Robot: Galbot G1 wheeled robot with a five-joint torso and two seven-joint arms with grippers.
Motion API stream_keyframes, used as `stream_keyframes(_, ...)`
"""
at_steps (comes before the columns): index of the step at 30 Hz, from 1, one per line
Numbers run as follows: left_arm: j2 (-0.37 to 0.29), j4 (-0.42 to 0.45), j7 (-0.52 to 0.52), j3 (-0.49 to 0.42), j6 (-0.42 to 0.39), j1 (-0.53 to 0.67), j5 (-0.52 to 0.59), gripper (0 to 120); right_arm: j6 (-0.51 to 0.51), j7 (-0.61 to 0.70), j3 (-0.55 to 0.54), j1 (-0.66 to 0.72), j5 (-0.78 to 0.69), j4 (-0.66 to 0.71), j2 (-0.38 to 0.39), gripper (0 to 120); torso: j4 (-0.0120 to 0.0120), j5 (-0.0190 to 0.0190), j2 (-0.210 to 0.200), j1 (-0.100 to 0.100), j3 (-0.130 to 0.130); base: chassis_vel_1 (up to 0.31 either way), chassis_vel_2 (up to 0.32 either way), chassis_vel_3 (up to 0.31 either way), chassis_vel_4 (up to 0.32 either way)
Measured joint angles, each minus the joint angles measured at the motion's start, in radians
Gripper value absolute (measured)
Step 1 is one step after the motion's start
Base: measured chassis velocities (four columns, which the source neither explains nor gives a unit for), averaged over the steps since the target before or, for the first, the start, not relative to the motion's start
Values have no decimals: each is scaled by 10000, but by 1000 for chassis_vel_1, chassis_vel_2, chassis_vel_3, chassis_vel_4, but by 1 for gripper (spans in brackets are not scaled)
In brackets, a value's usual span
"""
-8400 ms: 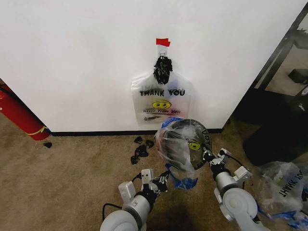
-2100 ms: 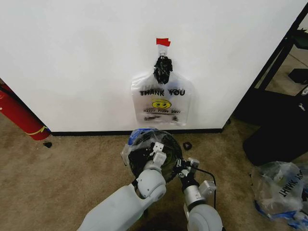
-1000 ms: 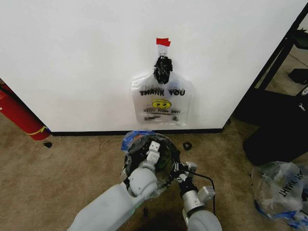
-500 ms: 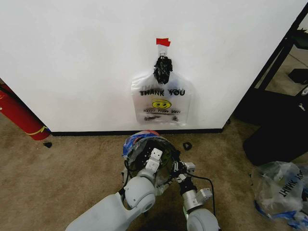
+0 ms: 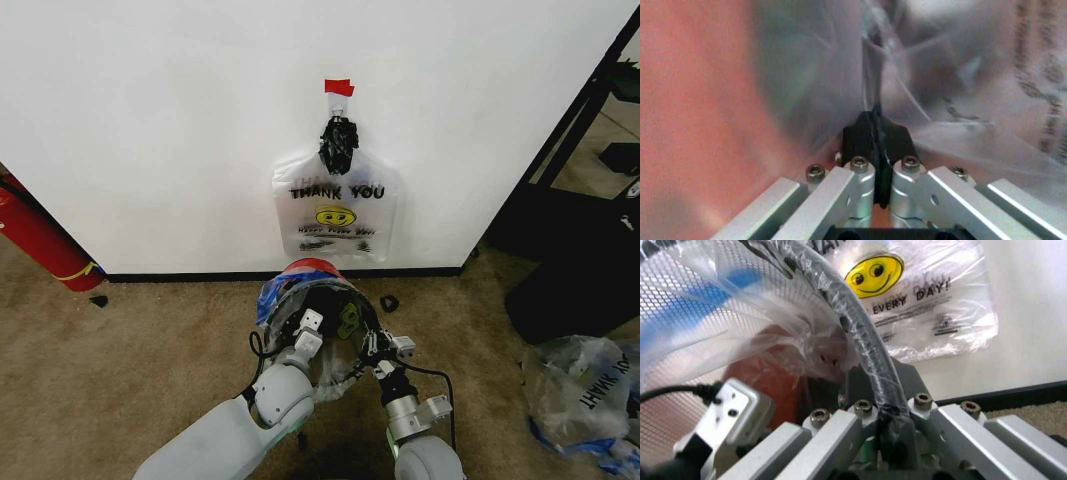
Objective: Pick up the garbage bag from the wall and place it over the trash bin.
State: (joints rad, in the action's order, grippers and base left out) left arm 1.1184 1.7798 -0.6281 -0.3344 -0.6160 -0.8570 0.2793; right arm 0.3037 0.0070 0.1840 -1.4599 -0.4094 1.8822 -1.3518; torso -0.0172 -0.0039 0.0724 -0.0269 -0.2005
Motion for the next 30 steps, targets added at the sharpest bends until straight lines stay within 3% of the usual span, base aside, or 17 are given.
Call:
stream_keyframes(9, 3, 3, 479, -39, 1047, -100, -794, 0, 16, 2, -102, 18, 34, -175, 4, 0, -1, 0, 0, 0, 0, 0, 0, 0, 0)
stream_keyframes(12, -59, 407, 728, -140, 1248, -250, -665, 0, 18, 6, -109, 107, 20, -288, -53, 0, 0, 0, 0, 0, 0, 0, 0, 0, 0)
stream_keyframes(18, 69, 752, 672, -300, 915, -355, 109, 0, 2, 111, -215, 162, -257, -353, -191, 0, 0, 0, 0, 0, 0, 0, 0, 0, 0)
stream_keyframes(30, 548, -531, 60, -270, 513, 121, 40, 0, 26, 22, -396, 15, -287, -138, -270, 0, 0, 0, 0, 0, 0, 0, 0, 0, 0)
